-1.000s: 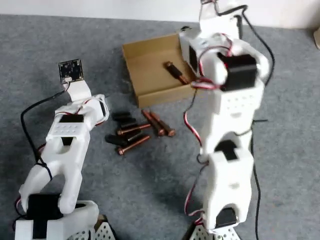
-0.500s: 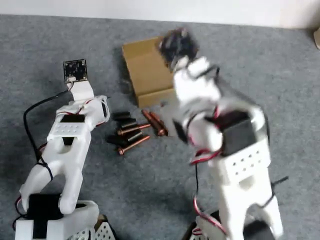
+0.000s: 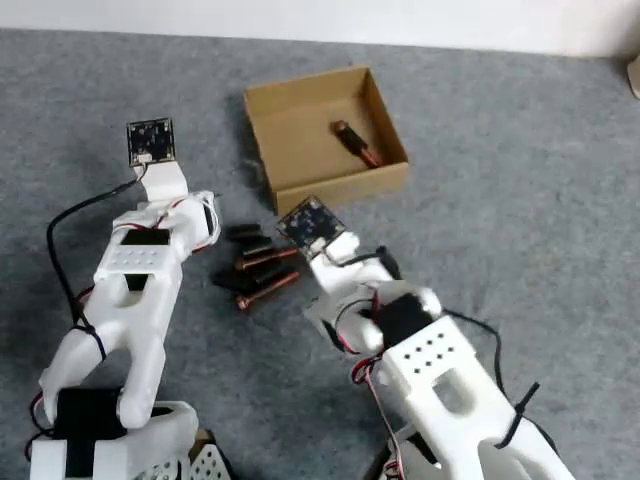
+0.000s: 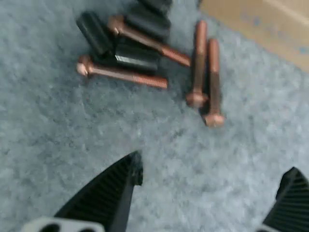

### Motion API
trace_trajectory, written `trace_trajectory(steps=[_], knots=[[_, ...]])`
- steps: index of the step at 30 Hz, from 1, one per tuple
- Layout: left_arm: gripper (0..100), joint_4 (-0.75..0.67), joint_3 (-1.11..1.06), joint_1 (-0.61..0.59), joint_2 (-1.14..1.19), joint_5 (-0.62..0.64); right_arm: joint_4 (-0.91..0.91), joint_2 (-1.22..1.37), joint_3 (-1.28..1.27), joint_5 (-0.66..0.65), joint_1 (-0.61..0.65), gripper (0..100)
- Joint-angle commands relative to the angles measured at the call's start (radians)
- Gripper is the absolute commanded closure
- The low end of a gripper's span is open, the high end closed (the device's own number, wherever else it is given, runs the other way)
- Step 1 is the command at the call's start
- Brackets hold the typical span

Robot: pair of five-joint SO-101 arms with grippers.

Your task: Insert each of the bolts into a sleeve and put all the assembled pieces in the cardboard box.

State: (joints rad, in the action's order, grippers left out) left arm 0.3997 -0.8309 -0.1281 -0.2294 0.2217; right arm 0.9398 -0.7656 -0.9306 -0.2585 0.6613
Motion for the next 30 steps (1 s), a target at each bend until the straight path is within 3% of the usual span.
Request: trace_trajectory(steps=[1,12,17,30], knots=[[80,0.005,0.048,0.027,-0.007,-0.014,-0.107,-0.012,-0.001,-0.017,0.061,60.6],[80,0.005,0.048,0.028,-0.007,-0.014,-0.272,0.453,0.148,-0.014,0.056,60.6],[80,0.005,0.048,0.028,-0.007,-0.014,-0.351,0.642,0.272,-0.015,-0.002,60.6],[80,0.006,0.05,0.03,-0.008,-0.011,-0.443,0.94,0.401,-0.015,-0.114,60.6]])
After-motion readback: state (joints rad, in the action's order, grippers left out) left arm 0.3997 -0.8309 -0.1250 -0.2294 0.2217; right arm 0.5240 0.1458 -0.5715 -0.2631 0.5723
